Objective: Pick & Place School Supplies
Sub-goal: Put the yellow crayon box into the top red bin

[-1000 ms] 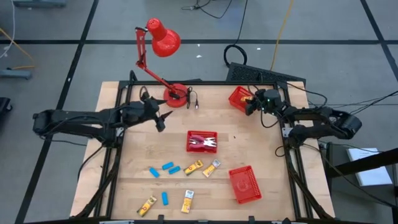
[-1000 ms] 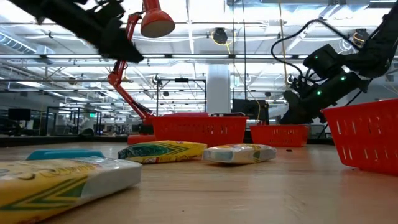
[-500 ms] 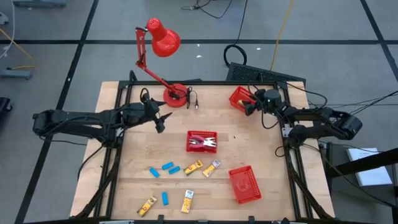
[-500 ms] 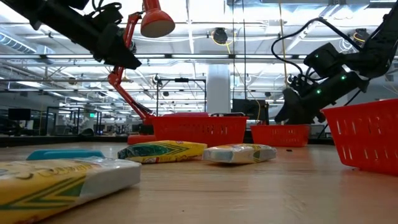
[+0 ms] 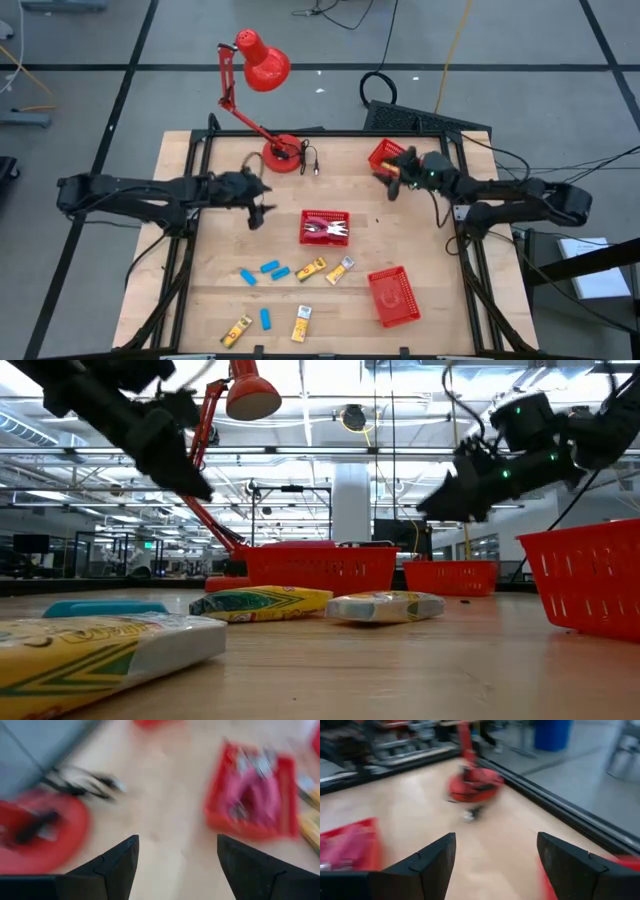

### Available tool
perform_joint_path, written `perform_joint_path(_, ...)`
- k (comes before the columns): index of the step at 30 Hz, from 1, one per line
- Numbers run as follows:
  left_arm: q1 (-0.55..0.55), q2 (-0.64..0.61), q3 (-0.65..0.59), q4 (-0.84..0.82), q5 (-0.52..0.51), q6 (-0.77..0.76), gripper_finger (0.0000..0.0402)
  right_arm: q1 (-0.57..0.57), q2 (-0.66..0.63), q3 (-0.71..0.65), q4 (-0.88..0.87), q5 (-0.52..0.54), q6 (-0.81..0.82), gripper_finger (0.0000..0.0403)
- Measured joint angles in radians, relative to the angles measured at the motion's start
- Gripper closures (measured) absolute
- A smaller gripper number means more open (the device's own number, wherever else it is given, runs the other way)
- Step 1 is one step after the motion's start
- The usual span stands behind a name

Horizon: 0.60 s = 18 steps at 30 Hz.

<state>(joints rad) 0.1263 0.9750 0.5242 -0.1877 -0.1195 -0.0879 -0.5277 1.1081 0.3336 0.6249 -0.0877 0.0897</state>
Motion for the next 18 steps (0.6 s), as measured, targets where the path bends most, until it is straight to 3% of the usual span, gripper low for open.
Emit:
perform_joint_path(4, -0.063, 0.127, 0.003, 0.038, 0.06, -0.081, 0.0133, 0.201, -0.001, 0.081, -0.097, 0.125, -0.061, 0.0129)
perform_joint_path(9, -0.157, 0.219, 0.047, 0.036, 0.067, -0.173, 0.0133, 0.427, -0.002, 0.192, -0.273, 0.369, -0.127, 0.0129)
perform_joint_path(18, -0.353, 0.3, 0.119, 0.033, 0.034, -0.362, 0.0133, 0.696, -0.001, 0.204, -0.294, 0.652, -0.131, 0.0129)
